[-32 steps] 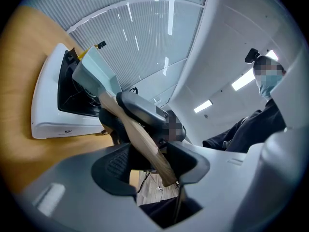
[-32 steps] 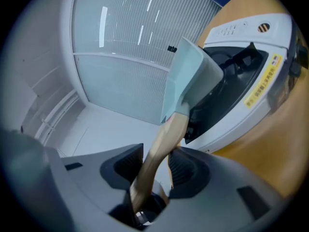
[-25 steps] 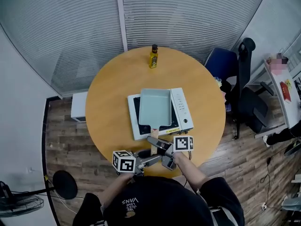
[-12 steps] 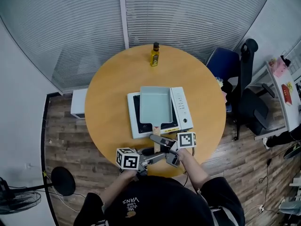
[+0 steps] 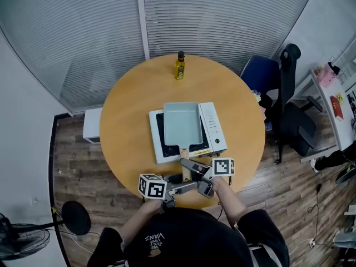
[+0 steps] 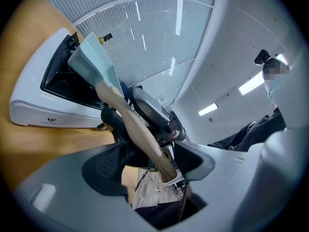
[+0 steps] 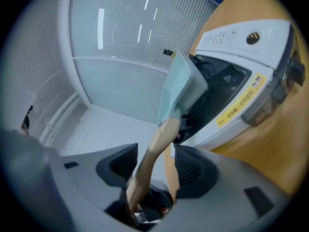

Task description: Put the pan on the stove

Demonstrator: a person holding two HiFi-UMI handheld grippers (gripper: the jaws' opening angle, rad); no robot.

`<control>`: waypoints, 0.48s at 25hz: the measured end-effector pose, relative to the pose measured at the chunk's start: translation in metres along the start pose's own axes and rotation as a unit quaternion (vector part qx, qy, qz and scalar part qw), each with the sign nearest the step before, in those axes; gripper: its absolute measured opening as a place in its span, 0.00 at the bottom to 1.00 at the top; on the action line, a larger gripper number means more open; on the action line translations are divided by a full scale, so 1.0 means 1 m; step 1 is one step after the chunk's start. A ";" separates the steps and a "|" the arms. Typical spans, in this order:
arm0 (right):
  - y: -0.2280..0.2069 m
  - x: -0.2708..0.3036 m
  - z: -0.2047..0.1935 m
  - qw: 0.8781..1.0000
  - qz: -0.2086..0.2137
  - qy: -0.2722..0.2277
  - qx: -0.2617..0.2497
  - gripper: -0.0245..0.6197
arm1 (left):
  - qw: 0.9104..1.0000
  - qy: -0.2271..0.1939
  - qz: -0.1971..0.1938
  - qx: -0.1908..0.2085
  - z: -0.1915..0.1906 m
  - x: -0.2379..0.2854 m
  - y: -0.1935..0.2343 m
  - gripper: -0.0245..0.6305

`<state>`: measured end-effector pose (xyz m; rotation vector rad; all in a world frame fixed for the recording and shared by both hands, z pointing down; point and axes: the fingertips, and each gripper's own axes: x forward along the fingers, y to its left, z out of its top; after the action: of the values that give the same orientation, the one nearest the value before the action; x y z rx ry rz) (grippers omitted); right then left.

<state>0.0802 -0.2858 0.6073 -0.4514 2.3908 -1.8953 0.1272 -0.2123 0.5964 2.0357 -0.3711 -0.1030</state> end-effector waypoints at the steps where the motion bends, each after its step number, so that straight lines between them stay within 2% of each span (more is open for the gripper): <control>1: 0.001 -0.002 0.001 1.000 0.000 -0.006 0.000 0.37 | 1.000 0.002 0.000 0.001 -0.001 -0.001 0.000 0.49; 7: 0.003 -0.009 -0.008 1.000 -0.009 -0.012 -0.004 0.36 | 1.000 0.002 0.004 0.006 -0.004 -0.011 -0.003 0.50; 10: 0.004 -0.012 -0.012 1.000 -0.021 -0.014 -0.001 0.29 | 1.000 0.002 0.004 0.009 -0.005 -0.015 -0.004 0.50; 12: 0.008 -0.010 -0.011 1.000 -0.005 -0.018 -0.010 0.29 | 1.000 0.003 0.003 0.010 -0.006 -0.018 -0.005 0.50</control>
<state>0.0860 -0.2716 0.6012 -0.4956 2.3928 -1.8521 0.1129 -0.2000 0.5932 2.0546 -0.3764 -0.0885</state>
